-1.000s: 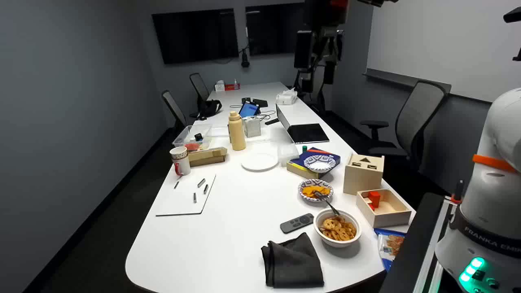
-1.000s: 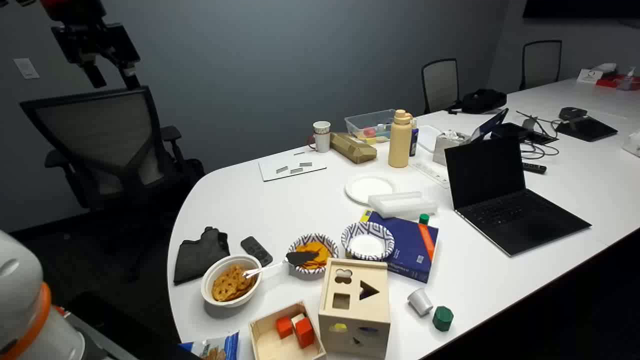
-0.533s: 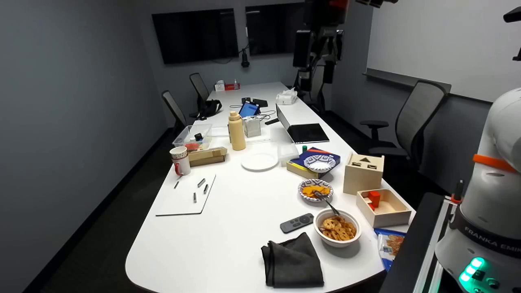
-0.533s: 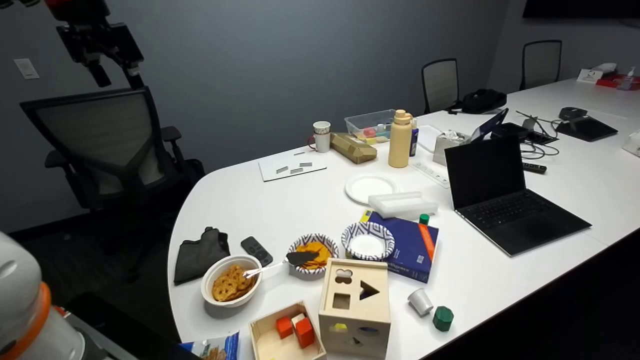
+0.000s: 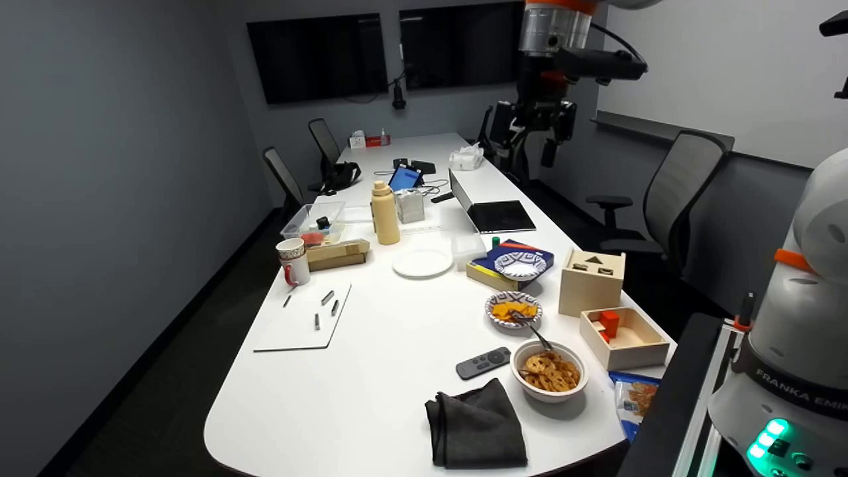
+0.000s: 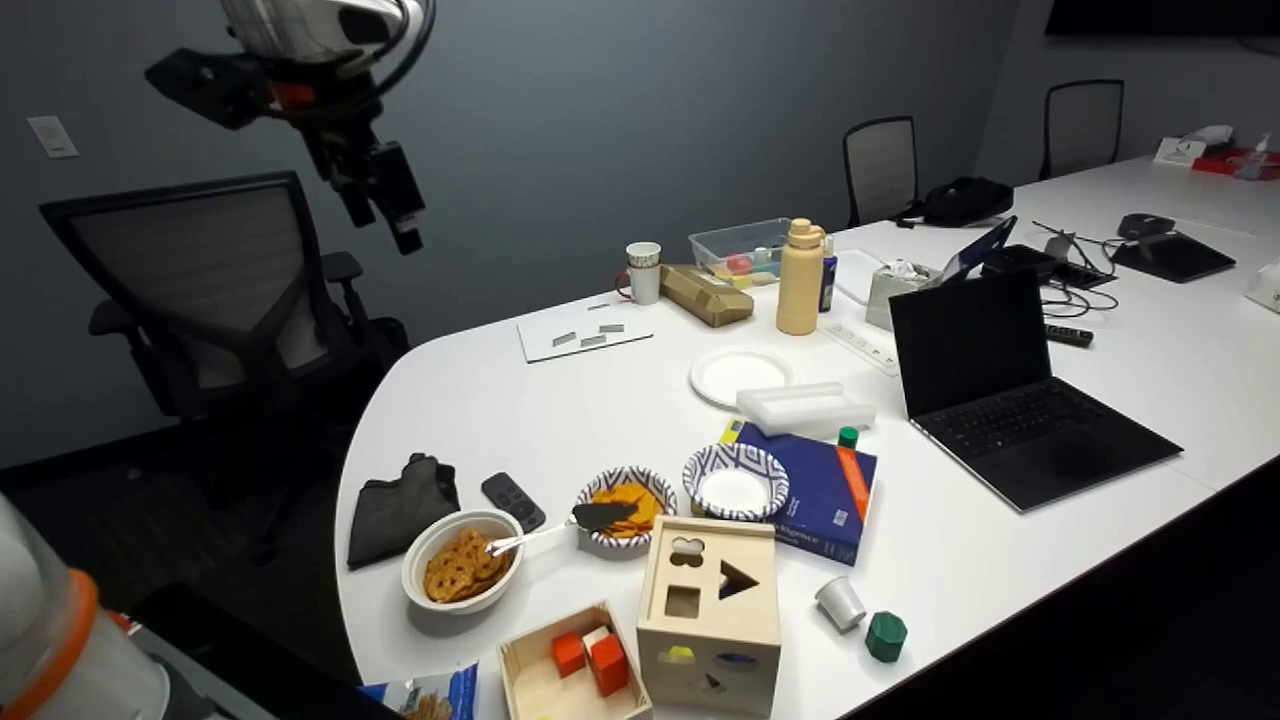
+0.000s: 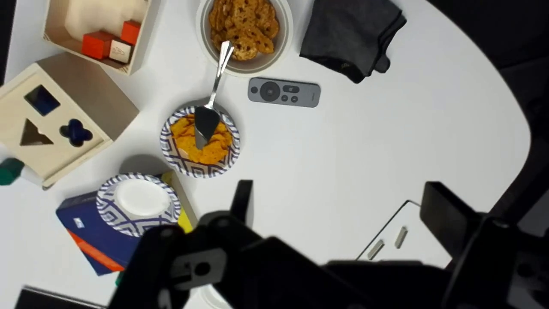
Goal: Pick up one orange block and put it inside the shape sorter
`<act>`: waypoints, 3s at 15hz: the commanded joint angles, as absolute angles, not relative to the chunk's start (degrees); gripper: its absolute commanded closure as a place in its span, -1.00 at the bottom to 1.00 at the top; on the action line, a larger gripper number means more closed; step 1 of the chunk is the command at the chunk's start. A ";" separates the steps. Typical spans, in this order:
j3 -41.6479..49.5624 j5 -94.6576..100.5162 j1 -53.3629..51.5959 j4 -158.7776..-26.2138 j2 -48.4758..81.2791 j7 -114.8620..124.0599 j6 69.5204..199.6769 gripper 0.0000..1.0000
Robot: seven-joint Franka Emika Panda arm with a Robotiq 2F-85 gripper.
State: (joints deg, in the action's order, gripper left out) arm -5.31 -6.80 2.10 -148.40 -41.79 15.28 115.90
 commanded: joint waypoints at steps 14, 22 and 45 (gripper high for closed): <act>7.68 -2.90 18.75 -158.52 -19.04 16.30 140.45 -1.00; 13.78 -5.11 17.72 -158.54 -6.02 6.55 147.05 -1.00; 8.78 -58.50 19.75 -158.48 18.41 -39.17 169.51 -1.00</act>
